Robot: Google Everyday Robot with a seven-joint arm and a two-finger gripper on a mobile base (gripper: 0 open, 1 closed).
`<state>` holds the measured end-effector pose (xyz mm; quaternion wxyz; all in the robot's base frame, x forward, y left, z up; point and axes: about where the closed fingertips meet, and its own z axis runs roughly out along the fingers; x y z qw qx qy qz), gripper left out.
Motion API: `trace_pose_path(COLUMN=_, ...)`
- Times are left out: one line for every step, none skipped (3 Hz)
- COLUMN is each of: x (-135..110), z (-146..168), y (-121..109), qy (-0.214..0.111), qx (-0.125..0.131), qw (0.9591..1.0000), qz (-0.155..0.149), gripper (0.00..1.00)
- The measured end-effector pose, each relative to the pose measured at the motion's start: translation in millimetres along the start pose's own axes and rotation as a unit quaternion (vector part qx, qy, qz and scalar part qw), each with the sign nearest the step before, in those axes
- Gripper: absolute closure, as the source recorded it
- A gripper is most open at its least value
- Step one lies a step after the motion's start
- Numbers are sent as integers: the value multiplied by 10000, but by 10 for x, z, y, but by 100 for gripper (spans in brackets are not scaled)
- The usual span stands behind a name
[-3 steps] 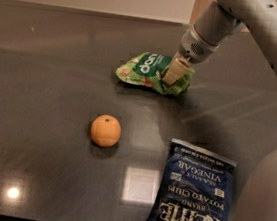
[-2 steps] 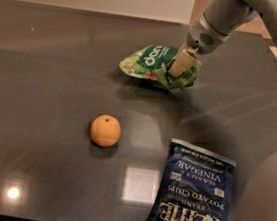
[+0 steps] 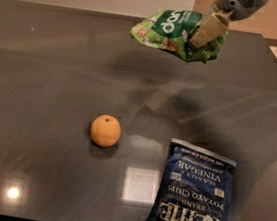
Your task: Pick green rice chip bag
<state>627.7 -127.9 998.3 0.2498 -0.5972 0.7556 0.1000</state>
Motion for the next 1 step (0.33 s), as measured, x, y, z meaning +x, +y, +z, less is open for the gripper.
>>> trace_pose_path(x=-40, z=28, y=-51, qy=-60, qx=73, qw=10000, qz=-5, gripper=100)
